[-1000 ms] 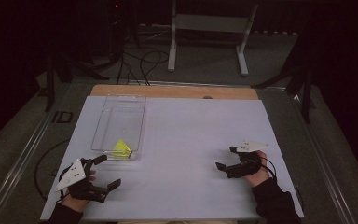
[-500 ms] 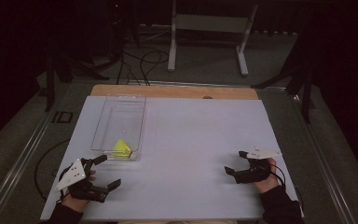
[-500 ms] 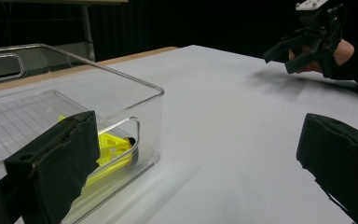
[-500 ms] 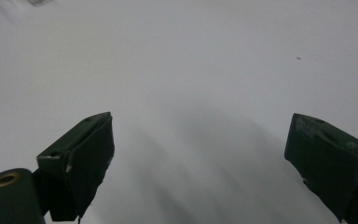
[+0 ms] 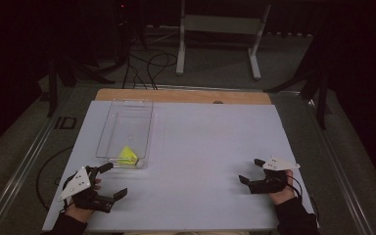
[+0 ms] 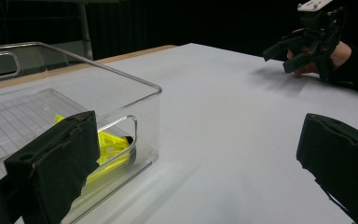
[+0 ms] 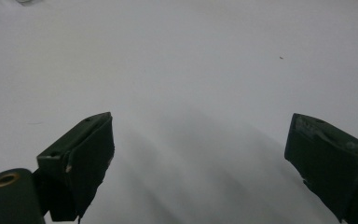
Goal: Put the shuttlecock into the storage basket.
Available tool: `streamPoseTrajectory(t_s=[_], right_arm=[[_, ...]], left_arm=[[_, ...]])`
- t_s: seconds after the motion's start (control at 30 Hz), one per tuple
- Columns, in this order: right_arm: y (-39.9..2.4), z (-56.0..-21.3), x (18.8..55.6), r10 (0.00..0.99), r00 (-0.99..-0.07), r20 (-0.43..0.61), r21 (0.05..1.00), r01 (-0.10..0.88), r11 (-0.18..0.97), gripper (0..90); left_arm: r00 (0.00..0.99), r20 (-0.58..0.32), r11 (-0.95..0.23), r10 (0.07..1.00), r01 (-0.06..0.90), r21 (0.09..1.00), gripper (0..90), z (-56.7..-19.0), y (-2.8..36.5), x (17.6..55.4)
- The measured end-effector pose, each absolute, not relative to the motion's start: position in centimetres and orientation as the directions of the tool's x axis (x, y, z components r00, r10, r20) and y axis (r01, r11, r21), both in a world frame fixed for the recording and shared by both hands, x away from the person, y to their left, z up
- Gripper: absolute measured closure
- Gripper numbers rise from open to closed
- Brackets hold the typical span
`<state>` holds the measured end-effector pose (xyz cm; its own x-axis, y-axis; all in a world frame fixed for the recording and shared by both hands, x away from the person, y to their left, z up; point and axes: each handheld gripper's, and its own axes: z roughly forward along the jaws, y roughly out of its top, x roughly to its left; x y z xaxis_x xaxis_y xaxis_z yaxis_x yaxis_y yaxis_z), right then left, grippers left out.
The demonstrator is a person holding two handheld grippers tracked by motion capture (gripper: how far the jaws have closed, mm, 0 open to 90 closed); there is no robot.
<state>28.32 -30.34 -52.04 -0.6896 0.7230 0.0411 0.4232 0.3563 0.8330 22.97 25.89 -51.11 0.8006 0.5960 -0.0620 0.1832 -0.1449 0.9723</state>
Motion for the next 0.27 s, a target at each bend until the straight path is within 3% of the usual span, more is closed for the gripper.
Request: streamPoseTrajectory(t_s=[0.27], right_arm=[[-30.15,-52.28,28.4,0.723,-0.69,0.033,0.826,0.426,0.369,8.1]], left_arm=[[0.801,-0.064,-0.145,0.595,0.186,0.972,0.0,-51.12,25.9,22.95]])
